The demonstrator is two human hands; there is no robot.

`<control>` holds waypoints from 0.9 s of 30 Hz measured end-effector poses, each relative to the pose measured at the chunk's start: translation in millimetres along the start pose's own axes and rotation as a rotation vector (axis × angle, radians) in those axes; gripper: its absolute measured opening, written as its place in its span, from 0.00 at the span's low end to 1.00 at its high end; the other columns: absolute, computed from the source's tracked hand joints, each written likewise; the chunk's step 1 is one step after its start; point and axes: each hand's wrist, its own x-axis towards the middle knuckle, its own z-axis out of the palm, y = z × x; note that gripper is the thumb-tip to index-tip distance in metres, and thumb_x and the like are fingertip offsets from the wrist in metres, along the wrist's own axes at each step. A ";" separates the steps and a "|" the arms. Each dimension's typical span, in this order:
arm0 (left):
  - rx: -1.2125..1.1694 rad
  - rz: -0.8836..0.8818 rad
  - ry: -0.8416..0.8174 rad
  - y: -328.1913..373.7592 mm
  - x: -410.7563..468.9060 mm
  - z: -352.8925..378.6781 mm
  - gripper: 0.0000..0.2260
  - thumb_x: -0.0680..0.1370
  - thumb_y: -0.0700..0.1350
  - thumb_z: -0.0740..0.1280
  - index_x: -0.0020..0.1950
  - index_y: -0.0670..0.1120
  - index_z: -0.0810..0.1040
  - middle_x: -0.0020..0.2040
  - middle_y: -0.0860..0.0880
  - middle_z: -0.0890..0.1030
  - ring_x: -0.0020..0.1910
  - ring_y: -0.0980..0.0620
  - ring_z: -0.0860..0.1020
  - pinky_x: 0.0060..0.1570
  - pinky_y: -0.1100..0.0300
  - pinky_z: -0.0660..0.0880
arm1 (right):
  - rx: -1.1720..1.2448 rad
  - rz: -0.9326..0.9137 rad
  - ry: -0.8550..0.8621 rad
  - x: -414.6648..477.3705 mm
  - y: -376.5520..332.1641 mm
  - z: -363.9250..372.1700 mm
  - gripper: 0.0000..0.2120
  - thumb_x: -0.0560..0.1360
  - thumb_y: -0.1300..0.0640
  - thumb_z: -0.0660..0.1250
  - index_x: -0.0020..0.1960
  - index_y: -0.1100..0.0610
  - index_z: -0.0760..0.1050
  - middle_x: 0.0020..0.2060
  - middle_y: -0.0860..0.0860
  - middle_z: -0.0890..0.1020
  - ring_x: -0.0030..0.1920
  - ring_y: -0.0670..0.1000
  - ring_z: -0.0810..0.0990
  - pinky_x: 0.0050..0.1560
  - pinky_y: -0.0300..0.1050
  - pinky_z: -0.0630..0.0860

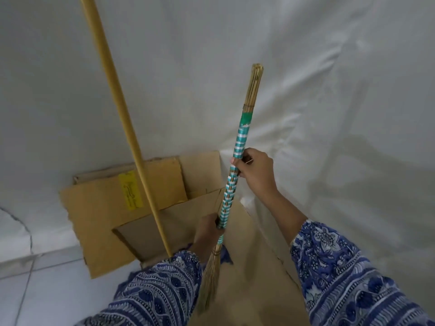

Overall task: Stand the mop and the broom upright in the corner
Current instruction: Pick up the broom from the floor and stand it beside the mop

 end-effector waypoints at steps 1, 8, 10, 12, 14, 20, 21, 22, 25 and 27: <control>0.001 -0.022 0.022 -2.8 14.9 12.8 0.10 0.73 0.38 0.68 0.52 0.37 0.77 0.53 0.39 0.82 0.52 0.42 0.78 0.47 0.55 0.73 | 0.005 -0.015 -0.028 13.0 18.4 2.8 0.08 0.69 0.57 0.70 0.45 0.62 0.79 0.40 0.59 0.84 0.42 0.59 0.83 0.47 0.60 0.81; -0.024 -0.224 0.138 -16.8 115.6 94.0 0.10 0.73 0.37 0.67 0.54 0.38 0.78 0.54 0.41 0.82 0.53 0.43 0.79 0.43 0.60 0.68 | -0.007 -0.096 -0.240 94.5 121.0 27.1 0.11 0.72 0.59 0.69 0.51 0.63 0.79 0.45 0.58 0.84 0.40 0.49 0.79 0.48 0.49 0.81; -0.030 -0.266 0.183 -23.0 135.3 106.1 0.09 0.73 0.37 0.67 0.53 0.38 0.78 0.54 0.40 0.83 0.52 0.43 0.79 0.43 0.61 0.68 | -0.012 -0.121 -0.287 110.8 138.7 36.9 0.11 0.72 0.58 0.69 0.52 0.62 0.79 0.47 0.58 0.85 0.41 0.48 0.78 0.42 0.39 0.79; -0.023 -0.299 0.223 -29.4 152.1 113.1 0.10 0.74 0.37 0.67 0.54 0.38 0.78 0.54 0.41 0.83 0.52 0.43 0.79 0.43 0.60 0.70 | -0.026 -0.131 -0.314 124.4 152.5 45.1 0.11 0.72 0.58 0.69 0.53 0.62 0.79 0.47 0.56 0.84 0.41 0.46 0.77 0.36 0.27 0.71; -0.003 -0.316 0.247 -35.3 167.2 114.4 0.10 0.74 0.38 0.66 0.54 0.38 0.78 0.54 0.40 0.83 0.52 0.43 0.80 0.45 0.58 0.73 | -0.021 -0.131 -0.328 135.1 163.4 51.1 0.11 0.73 0.59 0.68 0.53 0.62 0.78 0.47 0.56 0.84 0.38 0.42 0.75 0.32 0.22 0.70; 0.020 -0.364 0.270 -45.2 200.8 119.8 0.10 0.76 0.41 0.64 0.55 0.39 0.76 0.55 0.41 0.82 0.54 0.42 0.79 0.52 0.52 0.76 | -0.052 -0.113 -0.332 162.0 186.9 66.9 0.11 0.75 0.58 0.66 0.54 0.63 0.77 0.50 0.57 0.84 0.43 0.45 0.76 0.30 0.18 0.67; 0.017 -0.370 0.267 -45.7 204.1 121.3 0.10 0.76 0.41 0.64 0.56 0.40 0.76 0.55 0.41 0.82 0.54 0.43 0.79 0.53 0.52 0.77 | -0.065 -0.110 -0.330 165.7 188.3 68.8 0.11 0.75 0.58 0.65 0.54 0.62 0.77 0.50 0.57 0.84 0.43 0.45 0.76 0.29 0.19 0.67; 0.015 -0.373 0.268 -45.8 207.8 122.6 0.10 0.76 0.41 0.64 0.56 0.40 0.76 0.55 0.41 0.82 0.54 0.43 0.79 0.54 0.51 0.77 | -0.074 -0.106 -0.322 169.5 189.4 70.7 0.11 0.75 0.58 0.65 0.54 0.62 0.77 0.51 0.57 0.84 0.43 0.46 0.77 0.29 0.20 0.67; 0.004 -0.389 0.272 -45.6 215.8 124.2 0.09 0.76 0.41 0.64 0.54 0.39 0.76 0.54 0.40 0.82 0.53 0.42 0.80 0.52 0.51 0.77 | -0.106 -0.084 -0.316 177.8 191.5 73.8 0.12 0.76 0.59 0.64 0.56 0.63 0.76 0.53 0.58 0.83 0.51 0.53 0.81 0.33 0.28 0.68; -0.002 -0.390 0.270 -46.2 220.2 124.7 0.09 0.76 0.41 0.64 0.54 0.38 0.76 0.54 0.40 0.82 0.52 0.42 0.80 0.53 0.50 0.78 | -0.117 -0.071 -0.306 180.4 192.6 74.4 0.12 0.76 0.60 0.64 0.56 0.64 0.76 0.54 0.59 0.83 0.53 0.55 0.81 0.41 0.35 0.69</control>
